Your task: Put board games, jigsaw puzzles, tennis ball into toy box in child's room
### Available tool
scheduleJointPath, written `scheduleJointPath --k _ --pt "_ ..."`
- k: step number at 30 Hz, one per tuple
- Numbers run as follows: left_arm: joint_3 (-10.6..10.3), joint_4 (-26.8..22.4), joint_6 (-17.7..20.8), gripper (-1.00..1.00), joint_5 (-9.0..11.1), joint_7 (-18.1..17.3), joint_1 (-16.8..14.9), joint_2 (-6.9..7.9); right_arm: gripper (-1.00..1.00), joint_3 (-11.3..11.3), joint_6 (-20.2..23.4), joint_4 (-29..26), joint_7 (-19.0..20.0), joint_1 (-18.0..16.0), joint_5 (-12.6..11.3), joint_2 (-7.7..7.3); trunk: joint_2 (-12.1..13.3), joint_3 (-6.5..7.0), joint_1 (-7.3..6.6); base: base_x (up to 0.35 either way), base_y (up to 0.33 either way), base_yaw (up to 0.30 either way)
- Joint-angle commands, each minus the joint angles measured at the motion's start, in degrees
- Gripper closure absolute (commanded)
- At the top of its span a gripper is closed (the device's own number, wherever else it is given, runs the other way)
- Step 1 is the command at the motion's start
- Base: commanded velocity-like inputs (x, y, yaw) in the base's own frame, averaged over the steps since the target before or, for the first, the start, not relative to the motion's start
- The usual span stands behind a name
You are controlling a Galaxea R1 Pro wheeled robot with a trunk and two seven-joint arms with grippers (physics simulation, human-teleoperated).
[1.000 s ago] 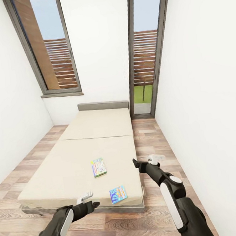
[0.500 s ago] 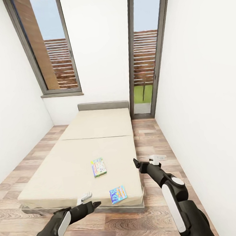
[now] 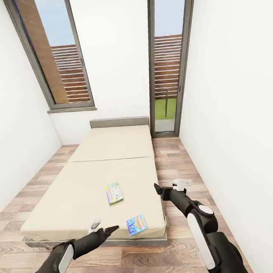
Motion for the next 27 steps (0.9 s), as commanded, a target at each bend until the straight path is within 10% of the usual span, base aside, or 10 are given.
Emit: scheduleJointPath --k 1,12,27 --pt "0.24 -0.03 0.7 -1.0 0.24 -0.3 -0.05 0.04 -1.0 -0.05 0.29 -0.07 0.11 -0.05 -0.16 0.03 -0.12 -0.12 0.04 0.0 0.0 0.0" --pt "0.89 -0.28 1.11 -1.0 0.35 -0.81 -0.05 0.43 -1.0 0.03 1.76 -3.1 1.5 1.51 -0.26 0.03 -0.12 -0.12 0.04 0.0 0.0 0.0" --pt "1.15 -0.29 1.06 -1.0 0.41 -0.74 -0.05 0.62 -1.0 -0.26 3.16 -4.27 8.2 3.53 -1.96 0.03 -6.14 -2.82 3.33 0.0 0.0 0.0"
